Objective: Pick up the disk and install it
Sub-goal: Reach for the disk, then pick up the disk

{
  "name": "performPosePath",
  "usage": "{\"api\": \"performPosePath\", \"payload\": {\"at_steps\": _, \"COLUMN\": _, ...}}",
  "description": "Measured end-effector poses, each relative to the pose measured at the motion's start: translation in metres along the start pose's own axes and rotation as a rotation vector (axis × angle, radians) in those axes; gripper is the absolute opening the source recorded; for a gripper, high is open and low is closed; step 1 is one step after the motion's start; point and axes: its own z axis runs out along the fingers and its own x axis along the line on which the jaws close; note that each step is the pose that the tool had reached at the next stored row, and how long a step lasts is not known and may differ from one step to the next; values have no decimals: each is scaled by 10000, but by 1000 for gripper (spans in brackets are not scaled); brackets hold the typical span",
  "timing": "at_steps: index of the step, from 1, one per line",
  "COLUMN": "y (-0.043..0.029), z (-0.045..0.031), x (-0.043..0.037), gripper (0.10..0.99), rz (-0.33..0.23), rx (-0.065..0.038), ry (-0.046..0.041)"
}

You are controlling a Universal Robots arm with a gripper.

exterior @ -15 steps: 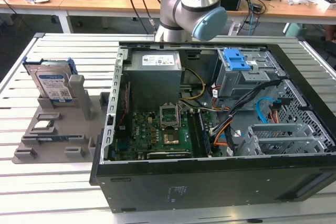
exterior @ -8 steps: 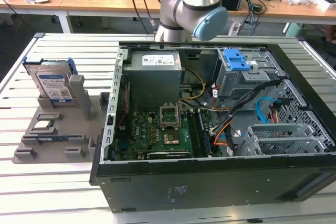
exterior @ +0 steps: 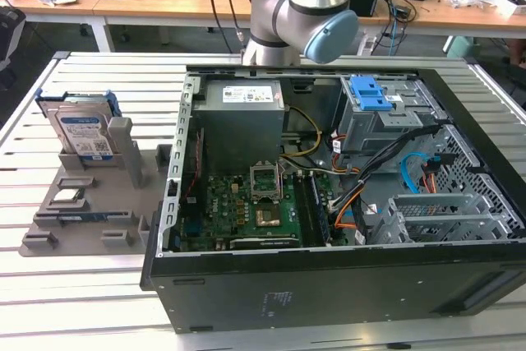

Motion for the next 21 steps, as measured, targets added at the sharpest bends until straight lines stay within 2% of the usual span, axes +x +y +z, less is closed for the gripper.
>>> {"api": "performPosePath", "payload": {"at_steps": 11, "y": 0, "z": 0, "x": -3, "gripper": 106, "rz": -4, "rx": 0, "ry": 0}}
{"api": "performPosePath", "payload": {"at_steps": 15, "y": 0, "z": 0, "x": -3, "gripper": 106, "rz": -556, "rx": -13, "ry": 23}}
{"api": "performPosePath", "payload": {"at_steps": 17, "y": 1, "z": 0, "x": -3, "gripper": 106, "rz": -1089, "rx": -25, "ry": 46}}
{"api": "performPosePath", "payload": {"at_steps": 21, "y": 0, "z": 0, "x": -3, "gripper": 106, "rz": -1683, "rx": -39, "ry": 72}}
